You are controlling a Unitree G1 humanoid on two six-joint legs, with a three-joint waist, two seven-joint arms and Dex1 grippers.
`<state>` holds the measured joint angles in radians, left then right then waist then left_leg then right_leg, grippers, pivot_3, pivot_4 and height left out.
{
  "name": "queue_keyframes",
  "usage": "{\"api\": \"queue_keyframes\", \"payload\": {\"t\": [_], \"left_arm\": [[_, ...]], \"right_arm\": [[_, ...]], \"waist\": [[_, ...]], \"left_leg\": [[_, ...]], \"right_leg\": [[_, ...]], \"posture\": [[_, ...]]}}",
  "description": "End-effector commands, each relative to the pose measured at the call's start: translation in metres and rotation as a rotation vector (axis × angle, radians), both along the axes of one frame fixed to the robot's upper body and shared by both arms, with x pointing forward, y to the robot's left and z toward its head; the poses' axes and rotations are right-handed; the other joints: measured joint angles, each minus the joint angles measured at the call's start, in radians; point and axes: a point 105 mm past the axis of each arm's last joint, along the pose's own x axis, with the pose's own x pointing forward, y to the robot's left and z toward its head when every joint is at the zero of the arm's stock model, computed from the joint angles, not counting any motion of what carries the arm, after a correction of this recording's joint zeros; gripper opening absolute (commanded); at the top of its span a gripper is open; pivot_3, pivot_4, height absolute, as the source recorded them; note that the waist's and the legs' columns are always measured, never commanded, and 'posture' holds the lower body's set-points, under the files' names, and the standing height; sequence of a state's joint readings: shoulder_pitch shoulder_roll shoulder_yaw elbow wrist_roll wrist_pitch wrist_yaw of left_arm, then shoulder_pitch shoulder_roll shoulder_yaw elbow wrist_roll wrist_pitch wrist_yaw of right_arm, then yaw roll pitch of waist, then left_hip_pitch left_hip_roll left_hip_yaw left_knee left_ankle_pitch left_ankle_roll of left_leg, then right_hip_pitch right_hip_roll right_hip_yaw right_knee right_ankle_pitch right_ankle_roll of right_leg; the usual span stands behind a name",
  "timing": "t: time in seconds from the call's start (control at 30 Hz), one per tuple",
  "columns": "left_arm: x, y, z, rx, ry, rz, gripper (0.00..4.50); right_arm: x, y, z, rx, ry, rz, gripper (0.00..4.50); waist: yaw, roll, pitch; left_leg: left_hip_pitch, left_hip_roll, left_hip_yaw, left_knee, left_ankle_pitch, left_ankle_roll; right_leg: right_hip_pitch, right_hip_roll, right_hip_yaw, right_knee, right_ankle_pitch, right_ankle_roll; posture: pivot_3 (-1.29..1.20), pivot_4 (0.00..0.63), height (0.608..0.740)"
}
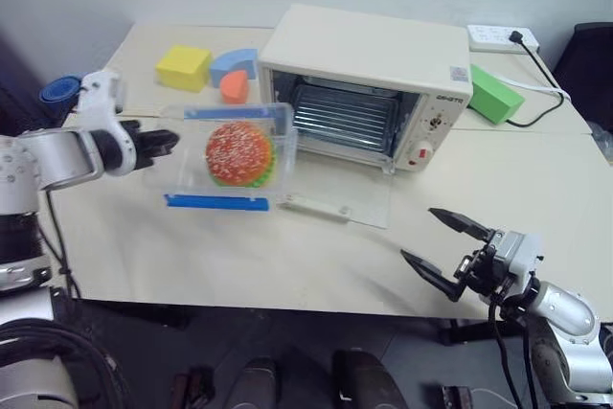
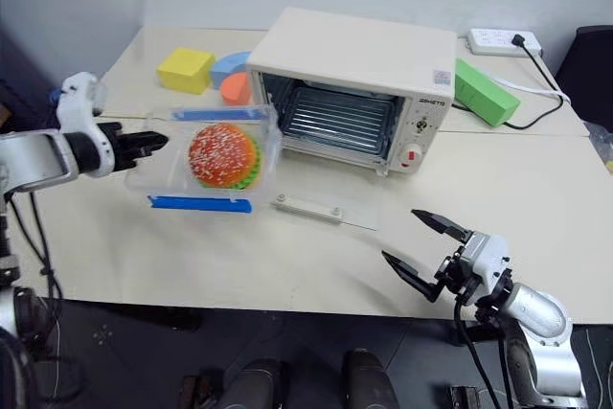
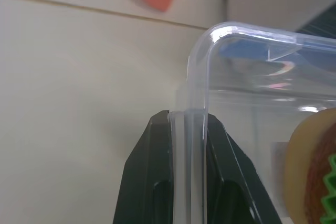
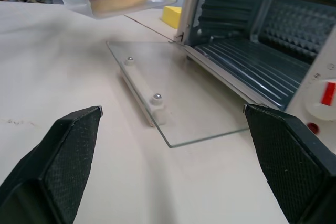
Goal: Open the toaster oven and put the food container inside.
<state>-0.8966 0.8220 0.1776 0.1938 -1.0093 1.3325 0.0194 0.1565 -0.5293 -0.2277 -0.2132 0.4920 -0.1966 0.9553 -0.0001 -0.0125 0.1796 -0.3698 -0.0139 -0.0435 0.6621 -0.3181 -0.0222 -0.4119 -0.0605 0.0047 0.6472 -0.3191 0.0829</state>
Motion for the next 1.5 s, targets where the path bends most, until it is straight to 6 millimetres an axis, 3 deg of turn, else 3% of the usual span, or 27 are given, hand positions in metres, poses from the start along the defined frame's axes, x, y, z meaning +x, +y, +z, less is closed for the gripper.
{"api": "queue_keyframes", "payload": {"t": [0.03, 0.37, 0.67, 0.87, 0.97, 1.03, 1.17, 1.3, 1.4, 1.5], "left_arm": [[0.007, -0.028, 0.013, 0.054, -0.041, -0.082, 0.27], [0.036, -0.089, -0.001, 0.032, -0.032, -0.158, 0.27], [0.057, -0.106, -0.005, 0.049, -0.058, -0.124, 0.27], [0.056, -0.113, -0.003, 0.015, -0.054, -0.14, 2.17], [0.057, -0.114, 0.009, -0.054, -0.1, -0.144, 3.06], [0.059, -0.106, 0.019, -0.118, -0.157, -0.123, 3.68], [0.045, -0.082, 0.028, -0.212, -0.218, -0.188, 3.68], [0.013, -0.036, 0.016, -0.195, -0.216, -0.336, 3.68], [0.003, -0.012, 0.008, -0.139, -0.246, -0.384, 3.68], [0.0, 0.008, 0.006, -0.087, -0.311, -0.399, 3.1]], "right_arm": [[-0.008, -0.003, 0.013, -0.009, -0.062, -0.038, 4.5], [-0.018, 0.006, 0.014, 0.023, -0.062, -0.085, 4.5], [-0.019, 0.014, 0.015, 0.056, -0.065, -0.115, 4.5], [-0.018, 0.018, 0.013, 0.072, -0.059, -0.123, 4.5], [-0.015, 0.017, 0.018, 0.075, -0.068, -0.129, 4.5], [-0.014, 0.016, 0.021, 0.074, -0.068, -0.13, 4.5], [-0.017, 0.014, 0.025, 0.064, -0.056, -0.123, 4.5], [-0.022, 0.01, 0.03, 0.059, -0.025, -0.106, 4.5], [-0.022, 0.01, 0.031, 0.046, 0.002, -0.082, 4.5], [-0.019, 0.015, 0.032, 0.036, 0.028, -0.035, 4.32]], "waist": [[-0.001, 0.0, 0.0], [0.0, 0.0, 0.0], [0.003, 0.0, 0.0], [0.002, 0.0, 0.0], [0.002, 0.0, 0.0], [0.001, 0.0, 0.0], [-0.003, 0.0, 0.0], [-0.018, 0.0, 0.0], [-0.016, 0.0, 0.0], [0.006, 0.0, 0.0]], "left_leg": [[0.0, 0.0, 0.0, 0.0, 0.0, 0.0], [0.0, 0.0, 0.001, 0.0, 0.0, 0.0], [0.0, -0.001, 0.001, 0.0, 0.001, 0.0], [0.0, -0.001, 0.001, 0.0, 0.001, 0.0], [0.0, -0.001, 0.001, 0.0, 0.001, 0.0], [0.0, -0.001, 0.001, 0.001, 0.001, 0.0], [0.0, 0.0, 0.001, 0.0, 0.001, -0.001], [0.002, 0.001, 0.004, 0.0, 0.001, -0.001], [0.002, 0.001, 0.002, 0.0, 0.002, -0.002], [0.001, 0.0, 0.001, 0.001, 0.002, 0.0]], "right_leg": [[0.0, 0.0, 0.0, 0.0, 0.0, 0.0], [-0.001, 0.0, 0.001, 0.0, 0.0, 0.001], [0.0, 0.0, 0.001, 0.0, 0.0, 0.001], [0.0, 0.0, 0.001, 0.001, 0.0, 0.001], [0.0, 0.0, 0.001, 0.001, 0.0, 0.001], [-0.001, 0.0, 0.001, 0.001, 0.0, 0.001], [-0.001, 0.0, 0.001, 0.001, 0.0, 0.001], [-0.002, 0.001, 0.002, 0.003, 0.0, 0.001], [-0.001, 0.001, 0.001, 0.003, -0.001, 0.0], [0.0, 0.0, 0.001, 0.002, -0.001, 0.0]], "posture": [[0.0, 0.15, 0.74], [0.0, 0.15, 0.74], [0.0, 0.15, 0.74], [0.0, 0.15, 0.74], [0.0, 0.15, 0.74], [0.0, 0.15, 0.74], [0.0, 0.15, 0.74], [0.0, 0.15, 0.74], [0.0, 0.15, 0.74], [0.0, 0.15, 0.74]]}}
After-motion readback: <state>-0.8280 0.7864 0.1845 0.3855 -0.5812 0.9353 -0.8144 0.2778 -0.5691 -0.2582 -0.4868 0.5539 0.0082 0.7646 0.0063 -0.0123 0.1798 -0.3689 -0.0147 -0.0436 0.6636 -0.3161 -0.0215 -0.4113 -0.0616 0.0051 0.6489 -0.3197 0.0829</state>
